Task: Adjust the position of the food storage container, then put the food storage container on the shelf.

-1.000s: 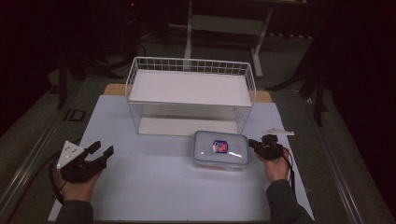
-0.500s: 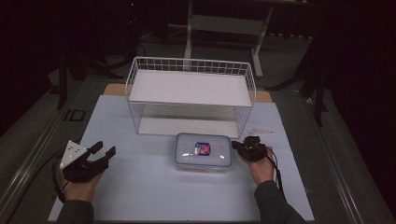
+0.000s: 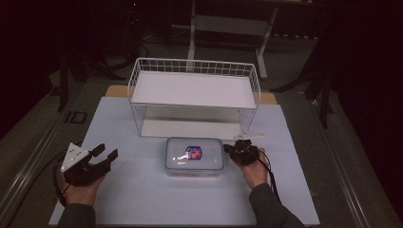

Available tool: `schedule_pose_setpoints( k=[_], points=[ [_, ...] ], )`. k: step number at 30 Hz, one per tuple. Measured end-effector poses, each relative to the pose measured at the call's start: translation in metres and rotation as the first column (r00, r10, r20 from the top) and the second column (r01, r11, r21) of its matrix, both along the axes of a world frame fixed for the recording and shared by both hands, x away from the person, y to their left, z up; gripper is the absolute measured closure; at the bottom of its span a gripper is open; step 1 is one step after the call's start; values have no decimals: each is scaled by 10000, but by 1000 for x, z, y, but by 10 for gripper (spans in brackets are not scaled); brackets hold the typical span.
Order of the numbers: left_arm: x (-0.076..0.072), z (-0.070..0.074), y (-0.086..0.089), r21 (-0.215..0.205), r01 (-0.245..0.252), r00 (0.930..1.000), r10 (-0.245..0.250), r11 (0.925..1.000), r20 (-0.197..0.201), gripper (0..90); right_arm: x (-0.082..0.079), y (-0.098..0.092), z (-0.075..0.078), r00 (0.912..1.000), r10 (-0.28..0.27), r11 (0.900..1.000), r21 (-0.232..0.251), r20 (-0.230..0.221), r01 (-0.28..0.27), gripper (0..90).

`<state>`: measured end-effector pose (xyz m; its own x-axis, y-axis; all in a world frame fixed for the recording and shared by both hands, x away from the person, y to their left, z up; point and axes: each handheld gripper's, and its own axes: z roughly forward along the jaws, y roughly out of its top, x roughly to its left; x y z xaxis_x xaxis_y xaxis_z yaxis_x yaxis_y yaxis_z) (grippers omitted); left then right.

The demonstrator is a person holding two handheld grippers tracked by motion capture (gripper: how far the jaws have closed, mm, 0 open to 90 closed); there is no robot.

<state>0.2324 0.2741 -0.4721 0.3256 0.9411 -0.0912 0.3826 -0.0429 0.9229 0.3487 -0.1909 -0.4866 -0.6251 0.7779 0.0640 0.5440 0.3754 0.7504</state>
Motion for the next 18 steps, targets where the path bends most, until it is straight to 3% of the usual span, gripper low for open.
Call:
schedule_pose_setpoints(
  k=[13,18],
  points=[
    [0,0,0,8,1,10000,-1,10000,-8,460,0,5,1,9999,100,9999,59,84,-100,892],
    [0,1,1,-59,-41,10000,41,10000,21,460,-2,3,6,9996,-13,9999,133,299,9,821]
  ],
)
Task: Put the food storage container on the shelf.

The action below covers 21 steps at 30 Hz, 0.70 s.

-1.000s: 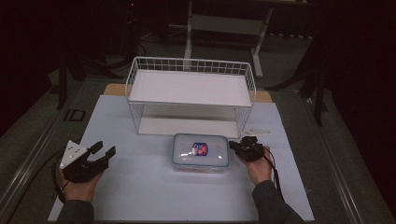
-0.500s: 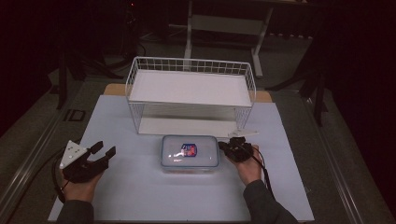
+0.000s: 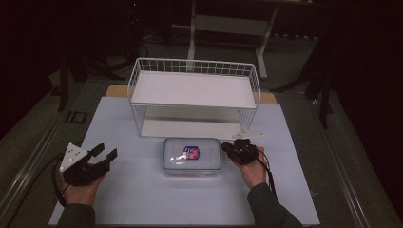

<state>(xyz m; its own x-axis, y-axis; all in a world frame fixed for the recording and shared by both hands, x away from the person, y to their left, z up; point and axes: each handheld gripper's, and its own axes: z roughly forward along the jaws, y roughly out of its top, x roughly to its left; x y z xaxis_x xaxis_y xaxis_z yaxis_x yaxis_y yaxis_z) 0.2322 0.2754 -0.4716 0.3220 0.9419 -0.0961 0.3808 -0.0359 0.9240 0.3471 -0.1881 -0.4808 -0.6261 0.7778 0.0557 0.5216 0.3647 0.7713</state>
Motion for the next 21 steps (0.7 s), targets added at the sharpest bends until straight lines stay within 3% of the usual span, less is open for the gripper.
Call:
schedule_pose_setpoints(
  k=[2,10,21],
  points=[
    [1,0,0,-1,-5,10000,5,10000,-30,460,-1,-1,1,10000,-49,10000,18,36,49,805],
    [1,-1,0,18,-19,10000,19,10000,-51,459,-14,-10,17,9993,-13,9962,867,377,-20,641],
    [3,-2,-2,73,86,9997,-84,9999,-230,457,-28,-13,21,9996,277,9863,1626,87,-288,511]
  ],
)
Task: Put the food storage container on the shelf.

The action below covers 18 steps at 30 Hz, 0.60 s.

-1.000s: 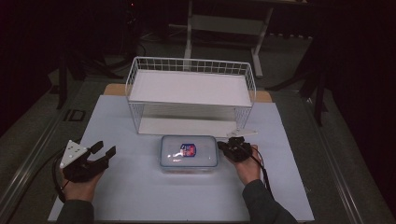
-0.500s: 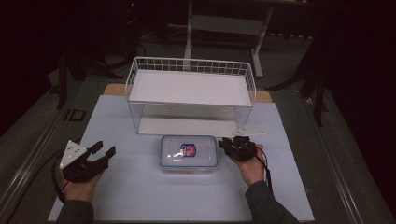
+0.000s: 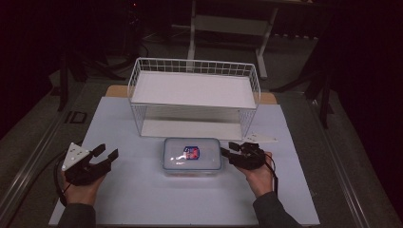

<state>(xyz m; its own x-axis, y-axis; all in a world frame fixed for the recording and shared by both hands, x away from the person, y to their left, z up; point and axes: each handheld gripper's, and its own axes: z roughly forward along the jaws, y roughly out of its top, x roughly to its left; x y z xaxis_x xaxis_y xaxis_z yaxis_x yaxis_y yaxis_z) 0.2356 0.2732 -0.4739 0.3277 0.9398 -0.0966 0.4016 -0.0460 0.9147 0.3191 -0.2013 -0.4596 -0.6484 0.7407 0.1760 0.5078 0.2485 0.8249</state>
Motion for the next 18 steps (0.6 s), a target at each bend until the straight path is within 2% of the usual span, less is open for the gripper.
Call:
schedule_pose_setpoints(
  k=[7,12,18],
  points=[
    [0,0,-2,-76,167,9999,-168,9998,-40,456,-3,1,-7,9984,43,9995,321,-559,-25,400],
    [0,0,-4,-138,303,9994,-306,9994,-162,451,1,1,-12,9960,-39,9985,538,-896,87,369],
    [2,-1,-8,-59,405,9987,-407,9992,-303,448,6,9,-22,9895,224,9982,582,-1428,-142,328]
  ],
)
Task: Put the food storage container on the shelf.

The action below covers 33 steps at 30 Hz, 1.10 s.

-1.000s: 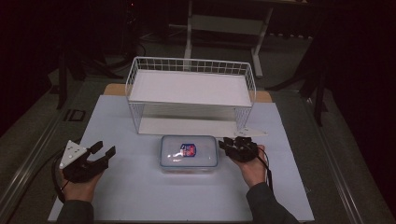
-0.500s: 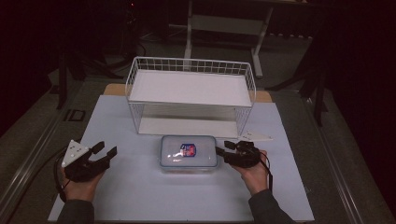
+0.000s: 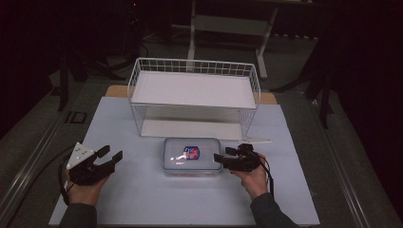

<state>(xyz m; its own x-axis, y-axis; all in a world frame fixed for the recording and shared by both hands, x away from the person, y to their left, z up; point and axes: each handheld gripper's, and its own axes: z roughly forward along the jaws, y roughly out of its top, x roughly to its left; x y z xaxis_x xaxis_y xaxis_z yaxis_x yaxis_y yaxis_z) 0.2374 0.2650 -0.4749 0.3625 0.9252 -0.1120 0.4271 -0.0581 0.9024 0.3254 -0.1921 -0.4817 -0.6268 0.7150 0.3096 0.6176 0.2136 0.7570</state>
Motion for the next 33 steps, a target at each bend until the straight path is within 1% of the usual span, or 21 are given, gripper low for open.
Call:
schedule_pose_setpoints(
  k=[2,3,4,8,9,10,13,15,17,19,20,21,24,27,28,29,30,32,33],
  points=[
    [1,0,-2,7,157,9999,-157,9999,-51,448,2,2,-3,9998,89,10000,-33,-153,-89,308],
    [2,0,-4,-40,273,9995,-274,9996,-145,446,2,3,-4,9996,136,9999,-37,-261,-137,296],
    [3,-1,-5,-53,347,9992,-348,9994,-187,443,3,4,-6,9988,193,9998,-4,-440,-194,287],
    [5,0,-16,-163,680,9969,-686,9976,-386,429,5,6,-10,9967,258,9996,-41,-775,-262,277],
    [7,1,-18,-288,832,9954,-845,9961,-449,423,6,6,-11,9958,240,9997,5,-885,-241,273],
    [8,2,-20,-354,878,9948,-895,9955,-489,418,8,6,-13,9943,249,9996,179,-1034,-232,274],
    [12,4,-26,-584,1131,9912,-1167,9919,-630,411,10,5,-15,9922,213,9991,391,-1226,-167,271],
    [16,5,-31,-661,1263,9888,-1310,9898,-716,406,11,4,-16,9905,248,9984,531,-1352,-177,268],
    [21,4,-37,-713,1433,9839,-1499,9871,-971,394,12,5,-17,9882,334,9976,646,-1496,-239,251],
    [26,3,-45,-530,1466,9801,-1523,9878,-1277,384,12,5,-18,9865,424,9974,651,-1581,-324,237],
    [29,1,-50,-523,1517,9776,-1576,9871,-1396,384,12,6,-18,9859,454,9973,650,-1608,-353,231],
    [32,0,-55,-559,1621,9736,-1689,9852,-1534,380,13,6,-19,9851,489,9970,672,-1648,-383,226],
    [37,-3,-68,-618,1871,9648,-1952,9804,-1762,363,13,7,-20,9825,565,9964,724,-1774,-442,207],
    [44,-5,-84,-752,2224,9520,-2331,9721,-1984,347,13,7,-20,9821,559,9964,722,-1797,-435,208],
    [46,-6,-88,-761,2263,9496,-2373,9711,-2046,344,13,7,-20,9818,558,9965,718,-1813,-434,209],
    [46,-6,-88,-761,2263,9496,-2373,9711,-2046,339,13,7,-20,9818,558,9965,718,-1813,-434,209],
    [51,-8,-97,-700,2392,9430,-2489,9685,-2211,339,14,7,-20,9816,566,9964,720,-1825,-441,211],
    [57,-11,-103,-688,2419,9363,-2515,9678,-2450,332,14,6,-20,9806,598,9959,787,-1865,-458,218],
    [59,-13,-106,-708,2374,9344,-2476,9688,-2560,331,14,6,-20,9805,600,9958,795,-1872,-457,216]
  ],
)
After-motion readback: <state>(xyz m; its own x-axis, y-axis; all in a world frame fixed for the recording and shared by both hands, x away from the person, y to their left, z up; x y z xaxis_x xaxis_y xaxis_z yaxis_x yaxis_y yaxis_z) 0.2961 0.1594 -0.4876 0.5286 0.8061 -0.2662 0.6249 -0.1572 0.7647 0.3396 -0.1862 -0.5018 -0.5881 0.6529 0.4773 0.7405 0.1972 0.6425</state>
